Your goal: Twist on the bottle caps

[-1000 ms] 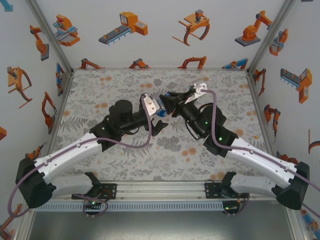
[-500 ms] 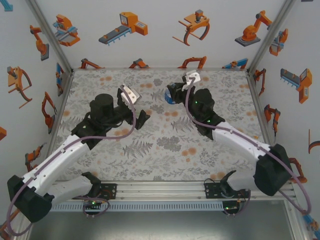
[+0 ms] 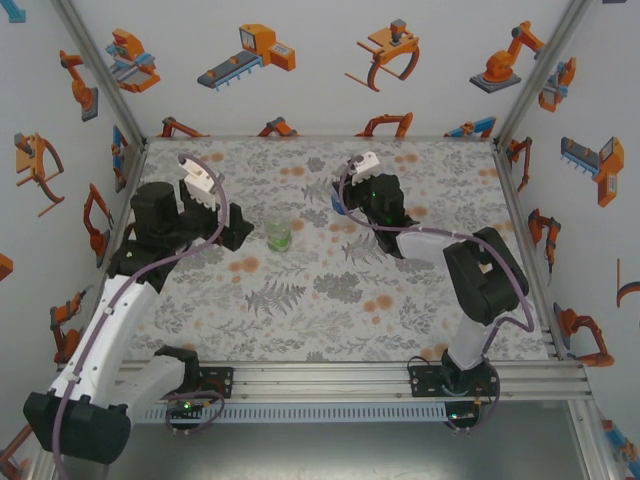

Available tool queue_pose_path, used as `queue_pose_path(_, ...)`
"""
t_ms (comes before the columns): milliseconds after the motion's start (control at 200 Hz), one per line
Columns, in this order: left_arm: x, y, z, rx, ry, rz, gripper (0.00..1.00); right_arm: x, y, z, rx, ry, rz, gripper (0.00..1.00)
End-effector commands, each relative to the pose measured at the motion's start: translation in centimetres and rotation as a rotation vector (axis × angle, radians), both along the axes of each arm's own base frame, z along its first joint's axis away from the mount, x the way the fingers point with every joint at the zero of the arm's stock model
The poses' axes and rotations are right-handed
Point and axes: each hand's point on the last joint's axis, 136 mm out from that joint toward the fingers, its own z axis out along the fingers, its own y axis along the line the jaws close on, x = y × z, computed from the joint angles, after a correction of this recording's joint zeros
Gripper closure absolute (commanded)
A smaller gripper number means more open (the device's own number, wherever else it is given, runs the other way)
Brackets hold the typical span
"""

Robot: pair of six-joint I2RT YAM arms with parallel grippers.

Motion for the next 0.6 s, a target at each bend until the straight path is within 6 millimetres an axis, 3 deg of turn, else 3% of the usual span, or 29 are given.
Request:
queue_pose_path(0,-0.4,-0.9,0.5,-0.057,-0.011,-0.066,0.03,-0.2,0.5,3.7,0.058,-0.136,0.035,0.94)
queue_pose_path(100,-0.3,-0.8,0.5,-0.056,-0.017,-0.066,0.03,-0.8,0.4,2.5,0.057,-0.141,0.046,0.80)
queue_pose_path(230,-0.4,-0.6,0.0,-0.058,-0.009,-0.062,0.03,-1.2,0.1,1.8,0.055,-0.133,0.048,0.69)
queue_pose_path(461,-0.4,-0.7,-0.1,-0.074,-0.009,-0.063,0.03,-1.5,0.0,1.3,0.055,-0.136,0.049,0.65)
queue_pose_path(596,-0.4,-0.7,-0.1,-0.083,-0.003,-0.066,0.03,-1.5,-0.1,1.7,0.060,-0.144,0.044,0.53)
